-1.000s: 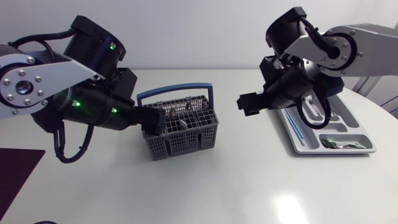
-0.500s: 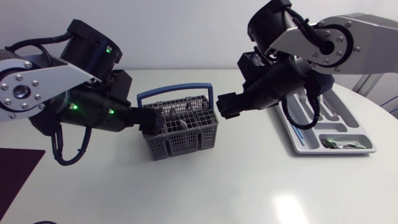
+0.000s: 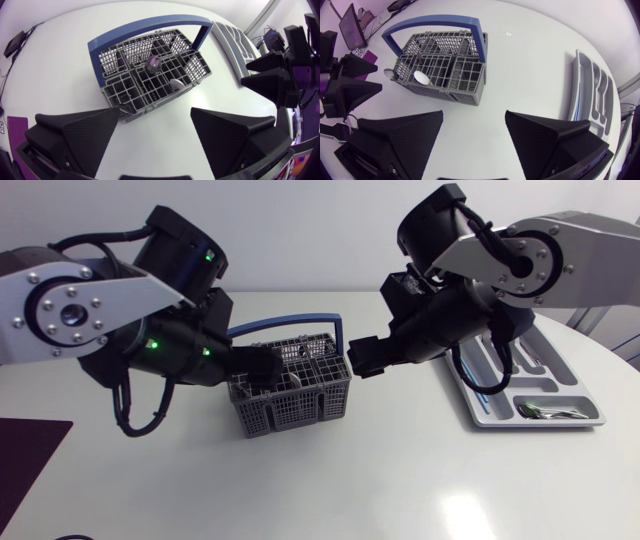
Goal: Unload the cutlery basket into the drawer organizer.
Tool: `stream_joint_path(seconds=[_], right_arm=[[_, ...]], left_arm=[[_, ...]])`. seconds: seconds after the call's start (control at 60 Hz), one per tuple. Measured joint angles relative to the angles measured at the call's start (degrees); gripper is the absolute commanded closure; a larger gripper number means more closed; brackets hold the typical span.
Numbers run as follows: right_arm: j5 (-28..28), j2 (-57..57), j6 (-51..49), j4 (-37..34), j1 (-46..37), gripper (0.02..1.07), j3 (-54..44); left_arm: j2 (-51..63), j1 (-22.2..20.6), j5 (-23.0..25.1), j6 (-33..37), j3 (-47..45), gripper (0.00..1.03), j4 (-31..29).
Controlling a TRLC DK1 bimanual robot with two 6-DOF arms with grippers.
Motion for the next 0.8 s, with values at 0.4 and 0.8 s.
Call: stream_joint_path(seconds=[0.4, 0.8], right_arm=[[-1.3, -2.8, 1.4, 0.4, -3.0, 0.17, -1.7], [-4.0, -4.1, 1.7, 1.1, -7.2, 0.17, -4.5]], left_arm=[[9.2, -2.6, 0.3, -14.3, 9.5, 0.09, -5.2], [16.7, -3.6, 4.6, -29.8, 16.8, 0.09, -11.6]])
